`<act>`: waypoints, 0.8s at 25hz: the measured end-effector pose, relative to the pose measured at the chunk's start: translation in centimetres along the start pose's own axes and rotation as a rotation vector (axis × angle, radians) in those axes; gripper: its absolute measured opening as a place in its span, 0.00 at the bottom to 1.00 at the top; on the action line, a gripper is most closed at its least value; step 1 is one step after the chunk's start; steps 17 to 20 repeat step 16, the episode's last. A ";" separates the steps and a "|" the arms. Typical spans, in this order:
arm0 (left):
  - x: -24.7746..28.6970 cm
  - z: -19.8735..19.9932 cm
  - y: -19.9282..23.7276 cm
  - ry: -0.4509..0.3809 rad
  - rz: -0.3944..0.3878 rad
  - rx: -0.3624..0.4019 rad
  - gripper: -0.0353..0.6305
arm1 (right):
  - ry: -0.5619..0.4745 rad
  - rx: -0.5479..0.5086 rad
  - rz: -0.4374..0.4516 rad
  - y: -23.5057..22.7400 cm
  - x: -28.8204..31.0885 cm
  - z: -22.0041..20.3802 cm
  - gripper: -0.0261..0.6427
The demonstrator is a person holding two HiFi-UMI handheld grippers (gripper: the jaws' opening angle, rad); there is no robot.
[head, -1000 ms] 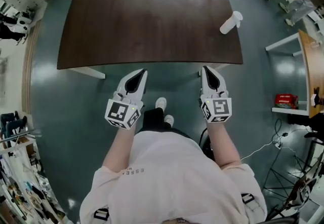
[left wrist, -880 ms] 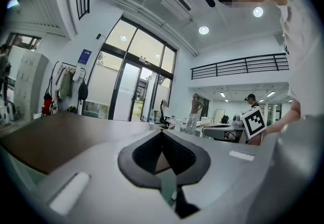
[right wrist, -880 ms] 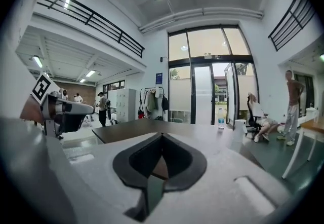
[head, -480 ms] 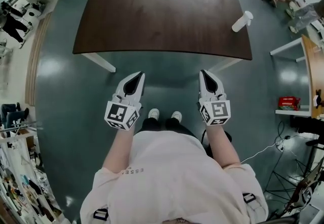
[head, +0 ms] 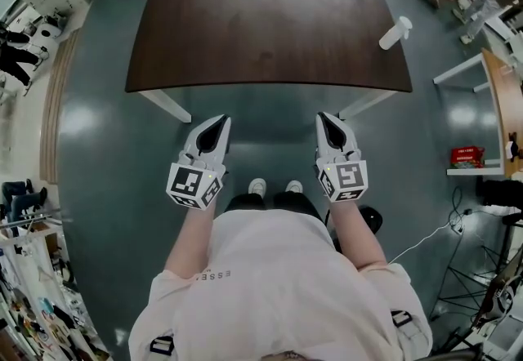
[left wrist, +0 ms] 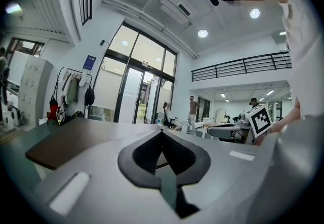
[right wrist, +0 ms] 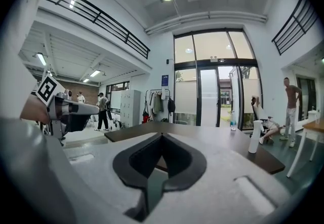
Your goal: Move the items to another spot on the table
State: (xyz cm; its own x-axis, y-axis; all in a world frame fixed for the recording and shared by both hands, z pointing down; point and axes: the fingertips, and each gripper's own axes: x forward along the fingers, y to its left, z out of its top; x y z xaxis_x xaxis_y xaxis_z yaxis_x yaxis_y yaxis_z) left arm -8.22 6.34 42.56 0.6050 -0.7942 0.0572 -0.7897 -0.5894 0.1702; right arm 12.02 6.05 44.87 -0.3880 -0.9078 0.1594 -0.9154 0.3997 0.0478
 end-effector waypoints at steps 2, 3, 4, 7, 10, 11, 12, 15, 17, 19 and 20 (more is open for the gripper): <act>-0.1 0.1 0.6 -0.007 0.000 -0.006 0.08 | 0.005 0.011 -0.007 0.1 0.3 0.0 0.03; -0.1 0.3 0.9 -0.013 -0.001 -0.011 0.08 | 0.006 0.012 -0.010 0.1 0.4 0.2 0.03; -0.1 0.4 1.2 -0.019 -0.002 -0.016 0.08 | 0.005 0.008 -0.012 0.2 0.5 0.3 0.03; 0.0 0.8 1.8 -0.031 -0.002 -0.016 0.08 | -0.001 -0.007 -0.015 0.2 0.8 0.7 0.03; 0.2 1.0 2.0 -0.039 -0.005 -0.010 0.08 | 0.001 -0.014 -0.016 0.3 1.0 0.5 0.03; 0.3 1.1 2.0 -0.041 -0.007 -0.008 0.08 | 0.003 -0.014 -0.017 0.2 1.0 0.5 0.03; 0.4 1.1 1.8 -0.040 -0.009 -0.004 0.08 | 0.005 -0.013 -0.018 0.2 1.0 0.4 0.03; 0.6 1.1 1.5 -0.034 -0.019 0.015 0.08 | 0.008 -0.012 -0.020 0.1 1.0 0.4 0.03; 0.7 1.0 1.4 -0.032 -0.022 0.022 0.08 | 0.008 -0.012 -0.020 0.0 1.1 0.4 0.03; 0.7 1.0 1.4 -0.032 -0.022 0.022 0.08 | 0.008 -0.012 -0.020 0.0 1.1 0.4 0.03; 0.7 1.0 1.4 -0.032 -0.022 0.022 0.08 | 0.008 -0.012 -0.020 0.0 1.1 0.4 0.03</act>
